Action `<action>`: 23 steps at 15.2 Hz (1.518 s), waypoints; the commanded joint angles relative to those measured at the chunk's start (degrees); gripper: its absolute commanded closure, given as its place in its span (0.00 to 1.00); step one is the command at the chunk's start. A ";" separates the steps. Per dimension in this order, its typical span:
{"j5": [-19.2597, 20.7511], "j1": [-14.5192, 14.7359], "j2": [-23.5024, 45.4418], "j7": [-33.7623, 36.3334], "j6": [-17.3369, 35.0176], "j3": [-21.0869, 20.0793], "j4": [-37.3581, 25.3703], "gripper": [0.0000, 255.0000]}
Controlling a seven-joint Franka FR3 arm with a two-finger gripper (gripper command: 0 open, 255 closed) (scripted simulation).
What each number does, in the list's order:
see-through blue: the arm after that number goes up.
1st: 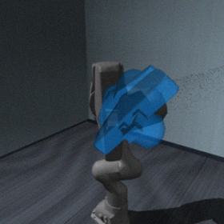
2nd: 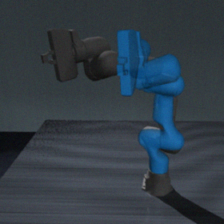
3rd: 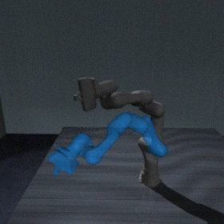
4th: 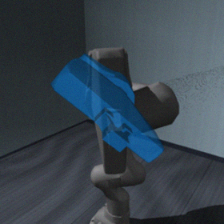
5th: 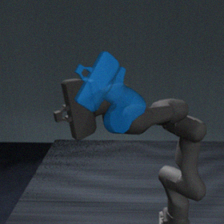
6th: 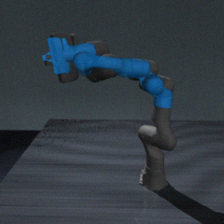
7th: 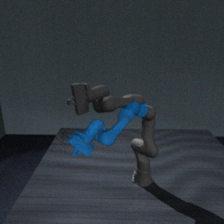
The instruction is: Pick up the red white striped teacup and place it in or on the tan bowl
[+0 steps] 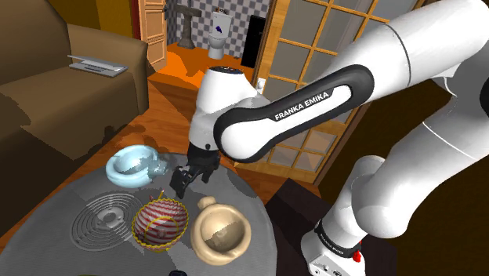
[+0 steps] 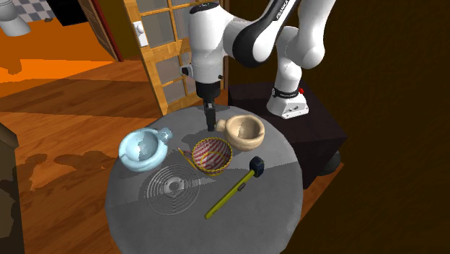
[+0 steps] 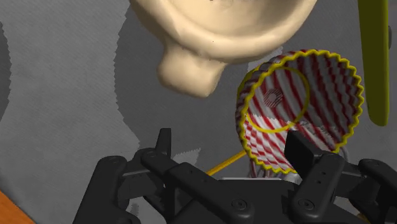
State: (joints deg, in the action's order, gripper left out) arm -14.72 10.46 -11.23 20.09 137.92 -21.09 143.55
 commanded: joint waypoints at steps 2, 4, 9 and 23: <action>1.40 0.54 6.44 3.21 4.58 -2.05 -2.16 0.00; 1.87 0.60 7.91 3.57 6.30 -2.22 -1.89 0.00; 3.42 0.73 11.80 4.72 10.55 -2.56 -1.43 0.00; 3.64 0.77 12.27 4.88 11.02 -2.56 -1.42 1.00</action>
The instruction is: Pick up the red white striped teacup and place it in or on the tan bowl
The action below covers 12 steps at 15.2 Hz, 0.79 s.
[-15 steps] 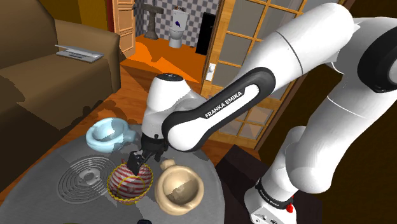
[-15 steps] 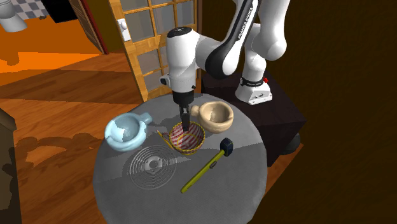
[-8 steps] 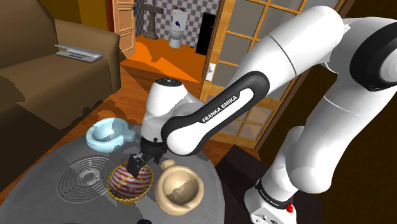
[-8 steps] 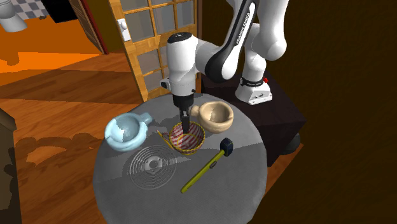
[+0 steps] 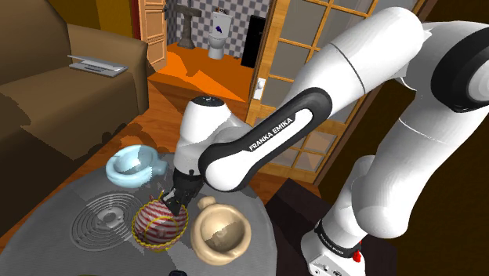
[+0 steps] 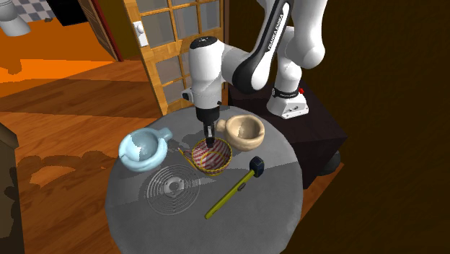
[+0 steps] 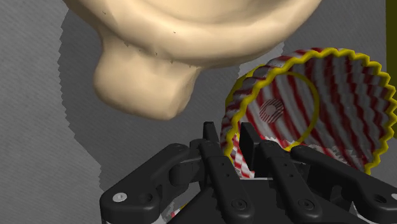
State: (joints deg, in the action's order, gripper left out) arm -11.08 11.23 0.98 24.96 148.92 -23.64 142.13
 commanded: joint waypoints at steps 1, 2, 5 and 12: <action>0.00 0.01 0.06 0.01 0.03 -0.01 0.01 1.00; -0.01 0.00 0.06 -0.01 0.03 0.00 0.01 1.00; -0.30 -0.01 -0.67 -0.14 -0.82 -0.01 -0.14 1.00; -1.80 -0.05 -5.36 -0.79 -6.84 0.21 -1.65 1.00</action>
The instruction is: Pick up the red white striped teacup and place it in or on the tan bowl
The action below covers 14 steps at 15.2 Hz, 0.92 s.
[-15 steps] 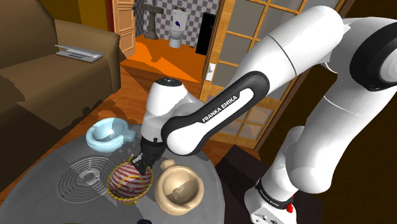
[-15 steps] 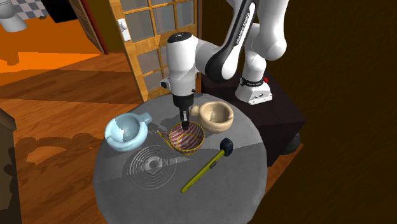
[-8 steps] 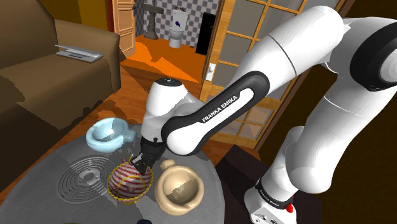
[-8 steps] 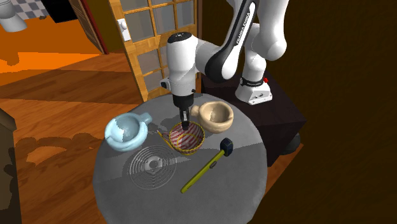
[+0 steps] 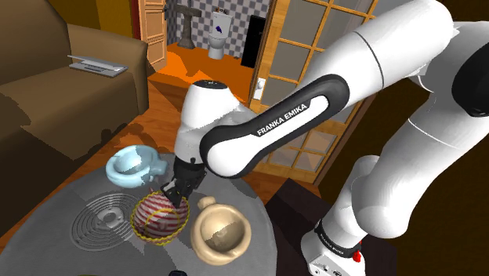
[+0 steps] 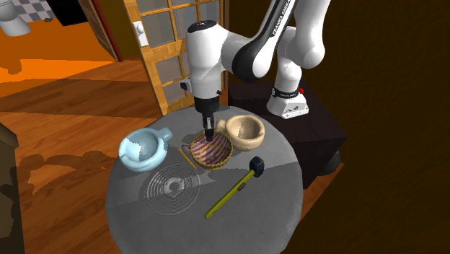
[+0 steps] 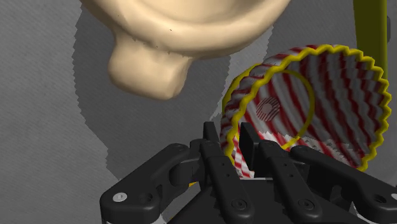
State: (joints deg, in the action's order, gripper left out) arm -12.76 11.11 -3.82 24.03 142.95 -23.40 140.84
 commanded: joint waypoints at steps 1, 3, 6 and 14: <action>-0.27 0.06 -1.18 0.08 -1.72 0.02 -0.62 1.00; -0.53 0.06 -2.36 0.00 -3.43 0.16 -1.19 1.00; -0.84 0.06 -4.02 -0.07 -5.99 0.38 -2.14 1.00; -1.26 0.02 -7.78 -0.02 -12.70 1.07 -5.20 1.00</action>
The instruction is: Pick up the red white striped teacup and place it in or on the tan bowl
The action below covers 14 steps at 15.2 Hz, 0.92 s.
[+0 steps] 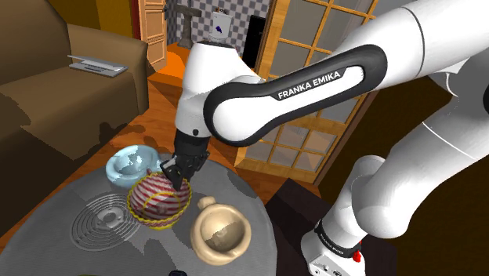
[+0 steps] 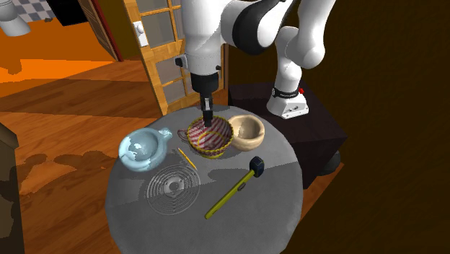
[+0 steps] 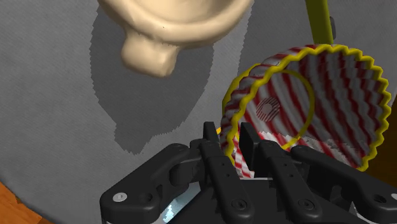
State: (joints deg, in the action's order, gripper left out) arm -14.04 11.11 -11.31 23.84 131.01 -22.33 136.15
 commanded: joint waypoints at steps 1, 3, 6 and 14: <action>0.00 0.01 -0.70 0.20 -1.59 0.09 -0.95 1.00; -0.02 -0.01 -1.46 0.26 -3.24 0.27 -1.86 1.00; -0.02 -0.06 -2.48 0.39 -5.69 0.54 -3.30 1.00; -2.23 0.63 -11.29 -1.51 -11.10 2.47 0.20 1.00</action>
State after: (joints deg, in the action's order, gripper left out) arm -15.49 11.43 -19.88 22.92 120.87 -20.33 134.62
